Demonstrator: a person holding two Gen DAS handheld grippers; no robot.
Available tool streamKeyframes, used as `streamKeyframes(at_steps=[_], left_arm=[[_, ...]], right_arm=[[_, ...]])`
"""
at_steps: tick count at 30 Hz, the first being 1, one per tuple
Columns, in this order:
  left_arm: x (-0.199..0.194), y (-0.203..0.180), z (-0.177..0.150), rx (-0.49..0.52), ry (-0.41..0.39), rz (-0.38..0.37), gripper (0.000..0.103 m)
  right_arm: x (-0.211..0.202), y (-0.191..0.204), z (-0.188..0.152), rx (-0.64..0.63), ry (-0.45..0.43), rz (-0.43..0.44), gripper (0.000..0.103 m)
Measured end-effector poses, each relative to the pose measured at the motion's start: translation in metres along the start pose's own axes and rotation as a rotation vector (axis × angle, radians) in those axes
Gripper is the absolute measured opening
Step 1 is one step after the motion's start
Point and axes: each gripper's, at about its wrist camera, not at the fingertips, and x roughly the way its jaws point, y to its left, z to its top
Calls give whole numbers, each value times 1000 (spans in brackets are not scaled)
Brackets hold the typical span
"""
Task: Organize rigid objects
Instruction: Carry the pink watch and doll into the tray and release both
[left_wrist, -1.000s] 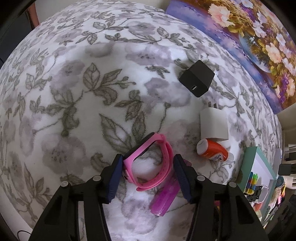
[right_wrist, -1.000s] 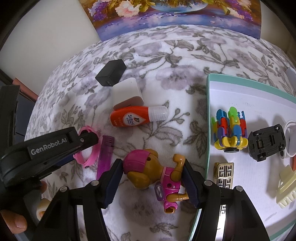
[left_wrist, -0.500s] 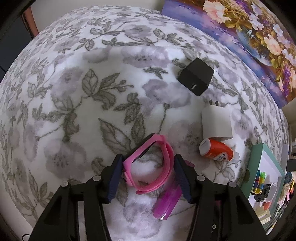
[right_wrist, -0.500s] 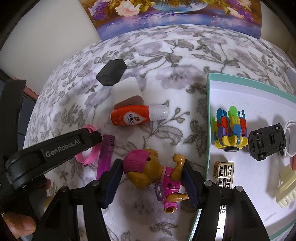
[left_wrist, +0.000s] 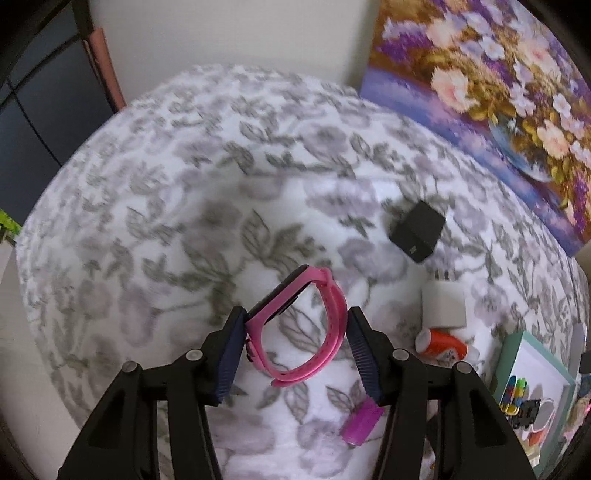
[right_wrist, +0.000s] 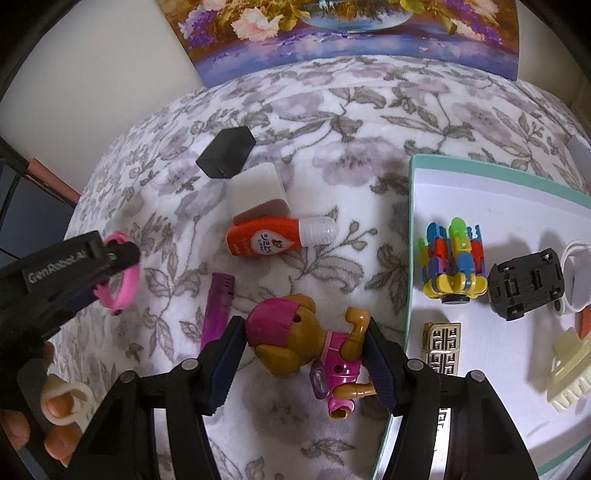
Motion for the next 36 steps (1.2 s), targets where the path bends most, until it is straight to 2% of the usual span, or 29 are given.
streamKeyframes(at_steps=[8, 13, 24, 30, 36], left_arm=[[-37, 11, 8, -35, -102, 0, 57], [-54, 8, 6, -31, -136, -15, 57], [-66, -9, -3, 8, -139, -49, 57], [-70, -28, -11, 41, -117, -105, 57], [-75, -62, -27, 125, -93, -164, 57]], right_arm=[[-31, -1, 7, 20, -69, 38, 65], [-46, -5, 9, 38, -100, 37, 65], [-67, -22, 11, 70, -139, 28, 65], [-84, -48, 16, 123, -177, -20, 65], [-95, -87, 18, 182, -196, -137, 65]])
